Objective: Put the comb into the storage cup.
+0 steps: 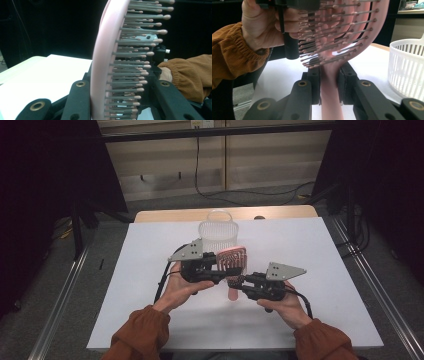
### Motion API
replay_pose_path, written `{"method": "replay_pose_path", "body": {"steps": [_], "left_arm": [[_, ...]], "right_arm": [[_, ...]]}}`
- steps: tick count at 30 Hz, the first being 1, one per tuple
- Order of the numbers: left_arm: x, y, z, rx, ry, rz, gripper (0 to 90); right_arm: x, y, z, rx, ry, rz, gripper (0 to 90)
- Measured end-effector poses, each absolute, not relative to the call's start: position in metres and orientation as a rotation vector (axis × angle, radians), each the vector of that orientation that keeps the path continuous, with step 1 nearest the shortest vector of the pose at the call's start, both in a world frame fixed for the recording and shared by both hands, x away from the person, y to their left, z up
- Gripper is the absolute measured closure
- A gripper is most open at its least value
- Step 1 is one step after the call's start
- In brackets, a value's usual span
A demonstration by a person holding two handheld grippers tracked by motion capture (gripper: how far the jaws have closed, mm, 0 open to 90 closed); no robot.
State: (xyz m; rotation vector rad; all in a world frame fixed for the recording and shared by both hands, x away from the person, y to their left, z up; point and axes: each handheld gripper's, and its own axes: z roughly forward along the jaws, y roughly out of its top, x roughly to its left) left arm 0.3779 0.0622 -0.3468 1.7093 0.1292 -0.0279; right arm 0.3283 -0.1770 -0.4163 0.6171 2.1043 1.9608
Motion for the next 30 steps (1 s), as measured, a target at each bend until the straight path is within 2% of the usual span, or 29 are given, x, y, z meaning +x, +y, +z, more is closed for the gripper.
{"method": "replay_pose_path", "body": {"steps": [4,13,18,20,22,25,30], "left_arm": [[0.378,0.062,-0.346,1.711,0.148,-0.019,63.9],[0.378,0.064,-0.345,1.703,0.196,0.0,63.9],[0.379,0.066,-0.344,1.698,0.214,0.007,63.9],[0.379,0.067,-0.344,1.7,0.218,0.011,63.9],[0.379,0.067,-0.343,1.696,0.225,0.013,63.9],[0.38,0.069,-0.343,1.7,0.237,0.026,63.9],[0.382,0.072,-0.342,1.702,0.259,0.026,63.9]], "right_arm": [[0.327,-0.177,-0.416,0.612,2.083,1.94,73.7],[0.325,-0.178,-0.414,0.651,2.037,1.903,59.9],[0.325,-0.179,-0.413,0.659,2.028,1.889,56.9],[0.324,-0.179,-0.413,0.669,2.025,1.883,51.8],[0.324,-0.18,-0.413,0.674,2.024,1.872,50.9],[0.324,-0.18,-0.413,0.7,2.013,1.841,41.4],[0.321,-0.182,-0.412,0.749,1.995,1.799,32.5]]}}
